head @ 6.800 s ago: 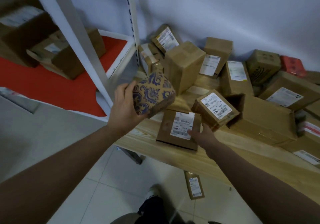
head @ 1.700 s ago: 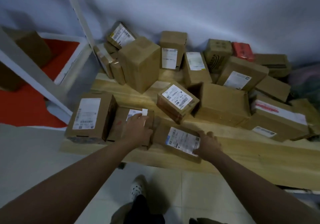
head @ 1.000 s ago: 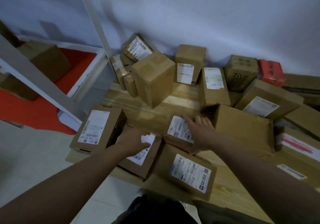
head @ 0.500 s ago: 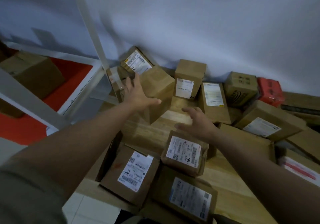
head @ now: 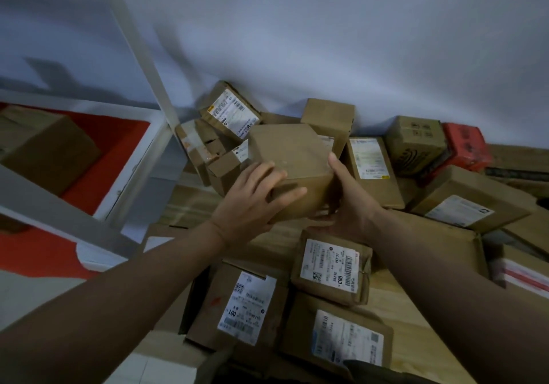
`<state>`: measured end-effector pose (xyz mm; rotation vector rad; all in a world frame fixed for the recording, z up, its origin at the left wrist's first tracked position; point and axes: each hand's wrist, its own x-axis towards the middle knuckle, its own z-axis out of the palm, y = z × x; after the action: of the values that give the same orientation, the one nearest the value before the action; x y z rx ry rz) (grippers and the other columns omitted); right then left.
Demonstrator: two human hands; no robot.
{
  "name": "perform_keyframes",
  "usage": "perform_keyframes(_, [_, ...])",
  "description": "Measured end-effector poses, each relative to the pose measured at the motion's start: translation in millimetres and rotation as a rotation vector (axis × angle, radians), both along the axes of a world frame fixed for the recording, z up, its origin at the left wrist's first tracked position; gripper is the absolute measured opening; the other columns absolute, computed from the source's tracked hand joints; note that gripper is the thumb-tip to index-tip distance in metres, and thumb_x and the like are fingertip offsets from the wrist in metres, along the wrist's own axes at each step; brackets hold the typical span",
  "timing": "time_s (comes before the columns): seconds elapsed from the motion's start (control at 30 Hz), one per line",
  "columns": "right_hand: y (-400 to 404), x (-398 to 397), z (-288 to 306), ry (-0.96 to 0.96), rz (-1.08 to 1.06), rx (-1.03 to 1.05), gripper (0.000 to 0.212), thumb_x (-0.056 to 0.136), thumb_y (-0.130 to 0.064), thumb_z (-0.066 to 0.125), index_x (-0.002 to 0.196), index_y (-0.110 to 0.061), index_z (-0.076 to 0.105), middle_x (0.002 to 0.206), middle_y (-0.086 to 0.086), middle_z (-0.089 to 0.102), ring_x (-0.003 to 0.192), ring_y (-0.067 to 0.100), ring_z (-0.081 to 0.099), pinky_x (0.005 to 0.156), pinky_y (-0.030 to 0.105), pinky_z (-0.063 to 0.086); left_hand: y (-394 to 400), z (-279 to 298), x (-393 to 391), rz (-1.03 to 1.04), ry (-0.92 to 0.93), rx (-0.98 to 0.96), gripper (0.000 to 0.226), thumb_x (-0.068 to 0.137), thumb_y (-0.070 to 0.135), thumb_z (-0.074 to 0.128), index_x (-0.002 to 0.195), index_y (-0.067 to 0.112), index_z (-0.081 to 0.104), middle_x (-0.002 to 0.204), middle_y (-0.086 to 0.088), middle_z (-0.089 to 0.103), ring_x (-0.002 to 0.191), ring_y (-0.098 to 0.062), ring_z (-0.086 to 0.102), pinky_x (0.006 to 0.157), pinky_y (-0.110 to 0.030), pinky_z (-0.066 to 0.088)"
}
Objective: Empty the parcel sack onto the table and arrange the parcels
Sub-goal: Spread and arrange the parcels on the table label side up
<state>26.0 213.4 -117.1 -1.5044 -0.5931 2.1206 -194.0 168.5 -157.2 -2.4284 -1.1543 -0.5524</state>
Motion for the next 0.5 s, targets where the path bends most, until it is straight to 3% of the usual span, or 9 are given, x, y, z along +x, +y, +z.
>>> perform_keyframes(0.1, [-6,-1,-2,-0.014,0.028,0.003,0.069,0.075,-0.058,0.073,0.130,-0.024,0.049,0.126,0.014,0.054,0.113,0.037,0.057,0.090,0.051,0.054,-7,0,-10,-0.045,0.004,-0.097,0.081,0.076,0.055,0.065,0.143,0.023,0.031,0.132,-0.014,0.037,0.125,-0.035,0.041,0.110,-0.055,0.036])
perform_keyframes(0.17, [-9,1,-5,-0.040,0.033,0.068,0.064,0.076,-0.051,0.075,0.128,-0.025,0.050,0.129,0.013,0.054,0.114,0.036,0.056,0.090,0.052,0.056,-16,3,-11,0.022,-0.137,-0.264,0.094,0.074,0.068,0.066,0.146,0.018,0.031,0.134,-0.013,0.040,0.125,-0.030,0.044,0.107,-0.055,0.040])
perform_keyframes(0.23, [-9,6,-8,-0.148,0.079,0.246,0.072,0.073,-0.047,0.079,0.135,-0.030,0.046,0.135,0.009,0.047,0.115,0.034,0.054,0.085,0.051,0.059,-23,15,-2,0.245,-0.501,-0.500,0.096,0.073,0.070,0.067,0.147,0.020,0.034,0.138,-0.008,0.042,0.126,-0.020,0.045,0.099,-0.043,0.047])
perform_keyframes(0.3, [-8,11,-7,-0.387,0.217,0.591,0.092,0.068,-0.049,0.082,0.146,-0.034,0.035,0.139,0.003,0.038,0.120,0.026,0.048,0.088,0.042,0.056,-19,31,7,0.476,-1.120,-0.731,0.074,0.079,0.063,0.065,0.138,0.024,0.046,0.133,-0.002,0.052,0.121,-0.017,0.054,0.091,-0.032,0.050])
perform_keyframes(0.37, [-7,15,-2,-0.685,0.411,1.036,0.108,0.063,-0.053,0.081,0.152,-0.032,0.024,0.142,-0.001,0.029,0.128,0.020,0.035,0.100,0.036,0.045,-5,48,4,0.681,-1.717,-0.915,0.060,0.084,0.069,0.054,0.124,0.025,0.059,0.121,-0.006,0.065,0.109,-0.024,0.064,0.090,-0.037,0.054])
perform_keyframes(0.43, [-6,18,4,-0.965,0.605,1.447,0.119,0.059,-0.057,0.081,0.155,-0.025,0.019,0.148,0.007,0.026,0.134,0.026,0.030,0.099,0.040,0.047,7,57,-12,0.706,-1.965,-1.121,0.083,0.073,0.087,0.044,0.125,0.024,0.063,0.107,-0.005,0.073,0.098,-0.023,0.068,0.095,-0.043,0.051])
perform_keyframes(0.5, [-4,21,10,-1.166,0.729,1.770,0.121,0.059,-0.057,0.084,0.154,-0.020,0.021,0.147,0.016,0.031,0.132,0.034,0.033,0.090,0.048,0.054,9,63,-25,0.590,-2.026,-1.304,0.102,0.057,0.094,0.049,0.128,0.023,0.063,0.117,-0.010,0.071,0.107,-0.029,0.066,0.099,-0.050,0.047])
